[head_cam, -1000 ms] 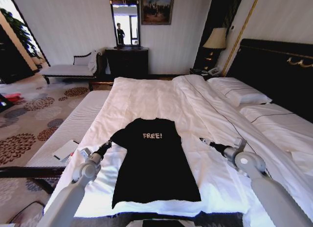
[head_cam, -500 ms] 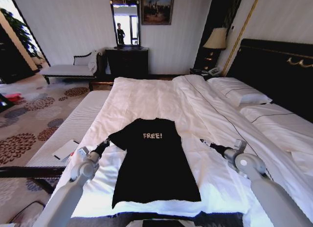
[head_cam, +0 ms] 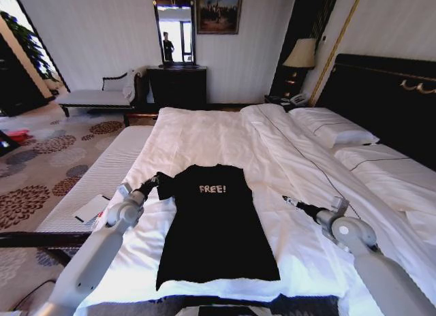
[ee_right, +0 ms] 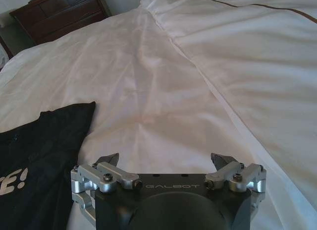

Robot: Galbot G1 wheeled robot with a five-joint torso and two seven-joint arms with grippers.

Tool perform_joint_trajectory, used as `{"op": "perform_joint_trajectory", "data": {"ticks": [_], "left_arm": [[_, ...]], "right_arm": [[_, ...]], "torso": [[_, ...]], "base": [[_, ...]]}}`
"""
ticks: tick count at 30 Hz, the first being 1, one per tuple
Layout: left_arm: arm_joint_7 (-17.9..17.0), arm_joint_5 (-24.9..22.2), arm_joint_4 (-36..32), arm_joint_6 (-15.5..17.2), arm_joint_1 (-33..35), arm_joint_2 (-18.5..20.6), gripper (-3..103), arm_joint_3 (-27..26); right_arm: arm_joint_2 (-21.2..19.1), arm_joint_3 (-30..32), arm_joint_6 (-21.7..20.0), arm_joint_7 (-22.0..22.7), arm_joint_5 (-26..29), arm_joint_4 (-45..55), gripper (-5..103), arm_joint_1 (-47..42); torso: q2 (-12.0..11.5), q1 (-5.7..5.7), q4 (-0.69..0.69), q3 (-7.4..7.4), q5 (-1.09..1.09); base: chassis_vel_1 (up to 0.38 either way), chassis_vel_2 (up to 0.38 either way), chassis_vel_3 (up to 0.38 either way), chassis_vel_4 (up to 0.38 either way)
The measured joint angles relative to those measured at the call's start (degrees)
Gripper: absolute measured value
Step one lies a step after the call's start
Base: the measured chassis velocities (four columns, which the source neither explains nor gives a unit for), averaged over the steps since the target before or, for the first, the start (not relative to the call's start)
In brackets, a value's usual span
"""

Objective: Fold the clothes on the bed.

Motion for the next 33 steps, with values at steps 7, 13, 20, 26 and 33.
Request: {"op": "perform_joint_trajectory", "data": {"ticks": [7, 13, 20, 26, 33], "left_arm": [[-0.9, 2.9, 2.4, 0.6, -9.0, -1.2, 0, 9.7], [-1.5, 3.7, 4.4, 1.0, -13.2, -2.3, 0, 16.5], [-1.5, 4.3, 8.2, 1.0, -17.5, -4.2, 0, 23.3], [-1.3, 5.2, 10.9, 1.1, -19.2, -5.9, 0, 27.7], [-1.8, 6.5, 14.0, 1.1, -19.6, -8.4, 0, 29.2]], "right_arm": [[0.1, -0.2, 0.0, 0.0, -0.3, 0.5, 100, 0.0], [0.1, -0.3, 0.1, 0.0, -0.5, 1.0, 100, -0.1], [0.0, -0.3, 0.2, -0.1, -0.8, 1.1, 100, -0.3], [0.1, -0.6, 0.4, -0.4, -1.4, 1.3, 100, -0.5], [0.4, -1.0, 0.7, -0.7, -2.1, 1.4, 100, -0.7]], "torso": [[0.0, 0.00, -0.02, -0.01, 0.01], [0.0, 0.00, 0.00, -0.01, 0.01], [0.0, 0.00, -0.02, -0.01, 0.01], [0.0, 0.00, 0.00, -0.01, 0.01], [0.0, 0.00, -0.01, -0.01, 0.00]], "base": [[0.000, 0.000, 0.000, 0.000], [0.000, 0.000, 0.000, 0.000], [0.000, 0.000, 0.000, 0.000], [0.000, 0.000, 0.000, 0.000], [0.000, 0.000, 0.000, 0.000]]}}
